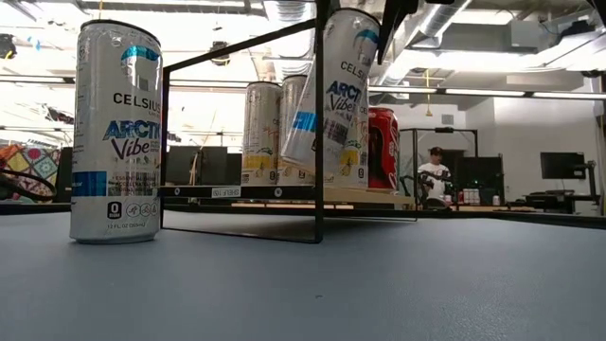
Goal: Place canned beverage on shelf
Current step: Put the right white blue soda can on the shelf
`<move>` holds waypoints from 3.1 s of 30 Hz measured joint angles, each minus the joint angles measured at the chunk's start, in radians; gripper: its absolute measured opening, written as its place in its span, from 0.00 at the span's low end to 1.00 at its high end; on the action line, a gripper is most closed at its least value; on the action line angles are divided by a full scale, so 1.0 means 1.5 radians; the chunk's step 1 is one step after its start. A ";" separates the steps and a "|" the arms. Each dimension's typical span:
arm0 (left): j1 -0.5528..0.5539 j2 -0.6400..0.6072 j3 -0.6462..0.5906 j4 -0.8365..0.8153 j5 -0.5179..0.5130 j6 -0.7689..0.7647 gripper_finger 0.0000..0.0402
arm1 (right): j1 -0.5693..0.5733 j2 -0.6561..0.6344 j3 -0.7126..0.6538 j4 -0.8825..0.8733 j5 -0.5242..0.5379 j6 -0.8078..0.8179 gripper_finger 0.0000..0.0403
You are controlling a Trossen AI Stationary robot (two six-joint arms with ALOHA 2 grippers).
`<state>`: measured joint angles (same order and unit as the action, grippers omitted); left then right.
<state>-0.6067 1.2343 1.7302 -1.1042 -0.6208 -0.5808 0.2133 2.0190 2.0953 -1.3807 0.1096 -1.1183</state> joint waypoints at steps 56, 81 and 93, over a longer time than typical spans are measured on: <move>0.043 0.000 0.000 -0.004 0.013 0.028 0.47 | 0.045 -0.065 0.104 -0.067 0.193 1.381 0.73; 0.042 0.008 0.001 -0.004 0.075 -0.001 0.47 | 0.039 0.013 0.112 -0.018 0.138 1.491 0.73; 0.042 0.008 0.001 -0.004 0.079 -0.005 0.47 | 0.027 0.050 0.112 -0.020 0.140 1.496 0.73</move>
<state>-0.5434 1.2457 1.7309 -1.1099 -0.5022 -0.5877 0.2535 2.0941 2.2635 -1.4103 0.3195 1.1259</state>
